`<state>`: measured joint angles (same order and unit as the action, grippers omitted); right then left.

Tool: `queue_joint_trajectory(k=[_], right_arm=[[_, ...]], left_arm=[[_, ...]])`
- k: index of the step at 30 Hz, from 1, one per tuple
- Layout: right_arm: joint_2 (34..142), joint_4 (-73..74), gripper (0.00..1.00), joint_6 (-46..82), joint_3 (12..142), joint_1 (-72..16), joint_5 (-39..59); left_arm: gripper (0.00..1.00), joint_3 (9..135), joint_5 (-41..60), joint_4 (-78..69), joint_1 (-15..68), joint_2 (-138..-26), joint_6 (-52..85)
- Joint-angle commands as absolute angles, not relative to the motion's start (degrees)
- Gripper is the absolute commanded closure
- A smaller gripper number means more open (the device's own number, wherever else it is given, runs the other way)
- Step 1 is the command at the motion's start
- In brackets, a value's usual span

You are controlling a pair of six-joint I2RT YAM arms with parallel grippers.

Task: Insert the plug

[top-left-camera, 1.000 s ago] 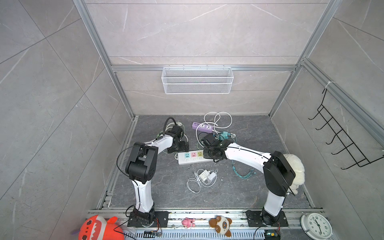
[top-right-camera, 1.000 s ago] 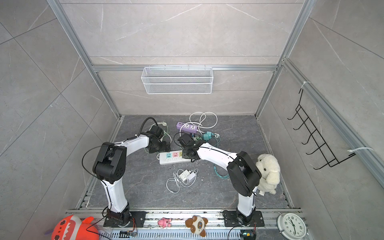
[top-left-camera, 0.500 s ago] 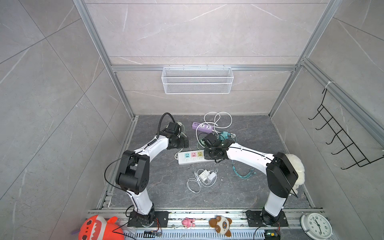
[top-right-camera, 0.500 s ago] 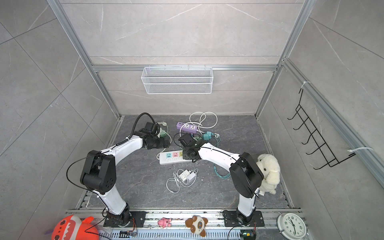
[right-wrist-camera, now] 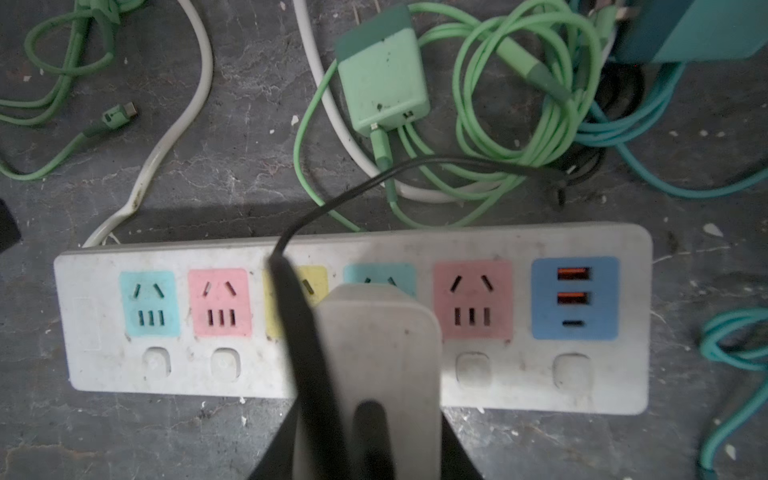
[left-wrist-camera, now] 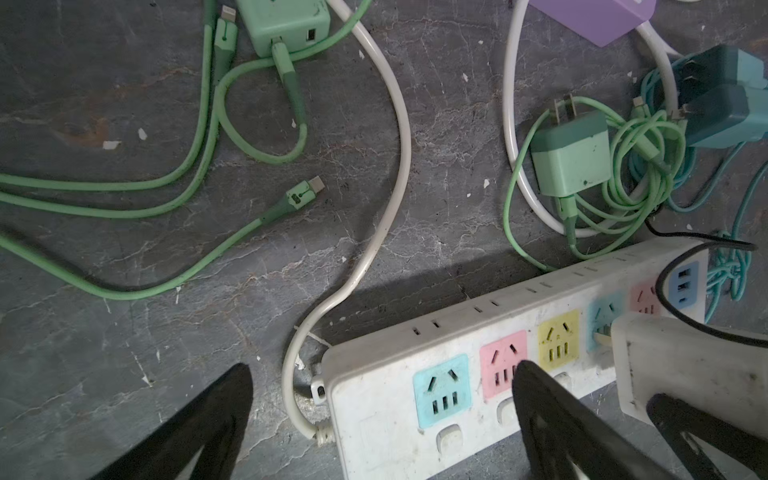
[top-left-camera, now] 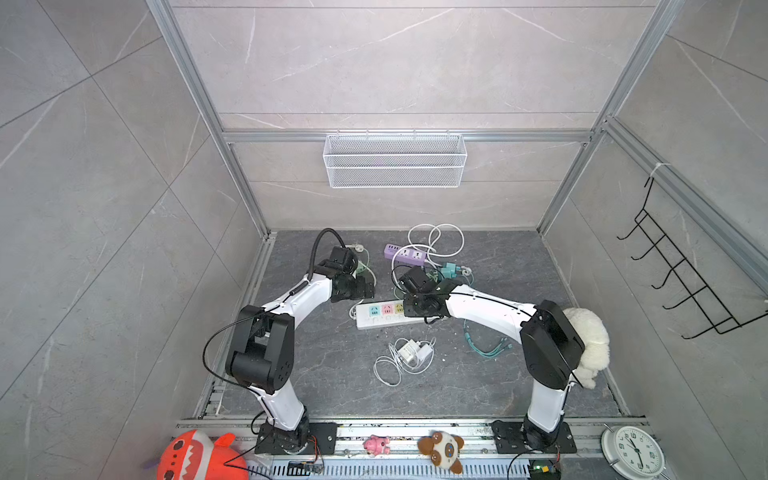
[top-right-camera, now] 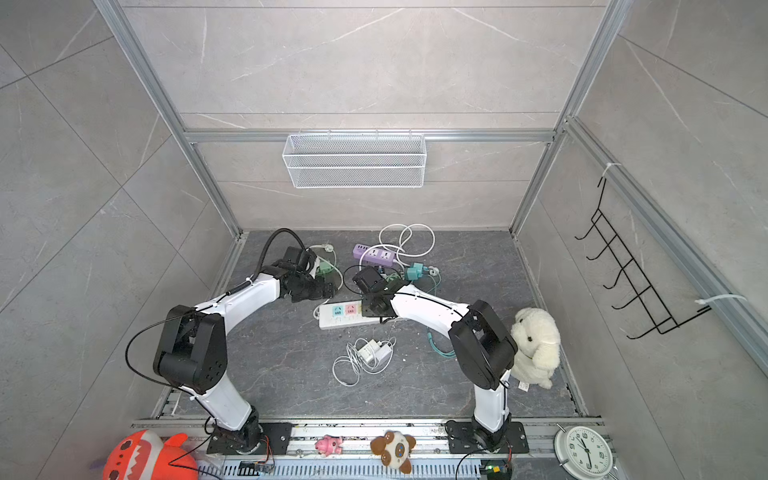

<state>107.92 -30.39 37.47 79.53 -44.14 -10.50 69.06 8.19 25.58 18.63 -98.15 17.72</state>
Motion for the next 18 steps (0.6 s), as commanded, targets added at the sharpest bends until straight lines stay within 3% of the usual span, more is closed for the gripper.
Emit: queue_joint_trajectory(k=[1,18], right_arm=[[109.78,-31.89,0.93,37.82,80.90,-44.47,-11.64],[105.28,-31.90,0.93,36.32,80.86,-45.64,-12.88]], left_arm=[[0.00,68.91,9.75,24.00,18.02,-95.10,17.13],[0.00,68.64,9.98,23.33,17.52,-95.54,17.23]])
